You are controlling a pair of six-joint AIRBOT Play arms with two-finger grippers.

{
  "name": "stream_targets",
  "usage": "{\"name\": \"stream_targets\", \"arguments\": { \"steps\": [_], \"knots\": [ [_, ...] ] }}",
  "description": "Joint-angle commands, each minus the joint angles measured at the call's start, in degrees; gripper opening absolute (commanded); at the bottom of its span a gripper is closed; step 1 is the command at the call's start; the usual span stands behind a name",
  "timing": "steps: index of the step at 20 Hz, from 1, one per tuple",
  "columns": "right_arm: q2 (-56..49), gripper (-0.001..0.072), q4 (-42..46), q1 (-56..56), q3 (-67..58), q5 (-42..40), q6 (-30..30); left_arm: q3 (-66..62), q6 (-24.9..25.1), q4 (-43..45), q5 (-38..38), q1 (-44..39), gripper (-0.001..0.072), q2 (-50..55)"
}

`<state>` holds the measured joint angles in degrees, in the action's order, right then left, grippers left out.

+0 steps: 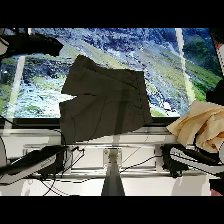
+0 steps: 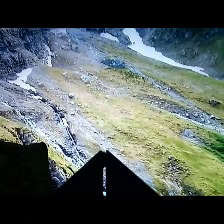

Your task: Fold the clothes and pants, and hang the long-sleeved shirts on hangers.

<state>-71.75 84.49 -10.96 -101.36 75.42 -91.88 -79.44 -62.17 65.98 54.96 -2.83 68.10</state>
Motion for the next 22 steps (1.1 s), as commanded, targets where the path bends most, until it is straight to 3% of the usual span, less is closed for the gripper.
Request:
{"name": "stream_targets", "arguments": {
  "steps": [1,4,8,12,16,19,22],
  "knots": [
    [-0.02,0.0024,-0.70,0.04,-0.02,-6.14,-0.17,-0.04,0.00,0.00,-0.02,0.07,0.0350,-0.04],
    [-0.02,0.0025,-2.64,0.04,-0.02,-7.34,-0.20,-0.04,-0.02,-2.43,-0.04,0.07,0.0351,0.13],
    [-0.04,0.0024,-1.11,0.04,0.00,-7.02,3.65,-0.04,-0.02,-14.10,0.00,0.07,0.0350,0.50],
    [-0.85,0.0024,4.74,-1.88,0.00,2.91,16.44,-0.04,-0.02,-15.02,0.28,0.20,0.0350,0.46],
    [-2.64,0.0023,3.67,-8.96,6.91,14.78,18.18,-0.07,0.00,-15.06,5.77,3.45,0.0349,-2.23],
    [-2.25,0.0024,-5.70,-14.69,20.96,16.74,18.60,-0.07,0.02,-14.71,12.72,10.14,0.0349,-8.11],
    [-2.25,0.0028,-17.40,-15.80,35.32,14.45,26.88,-0.04,0.00,-7.80,16.28,16.68,0.0348,-13.00]
  ]
}}
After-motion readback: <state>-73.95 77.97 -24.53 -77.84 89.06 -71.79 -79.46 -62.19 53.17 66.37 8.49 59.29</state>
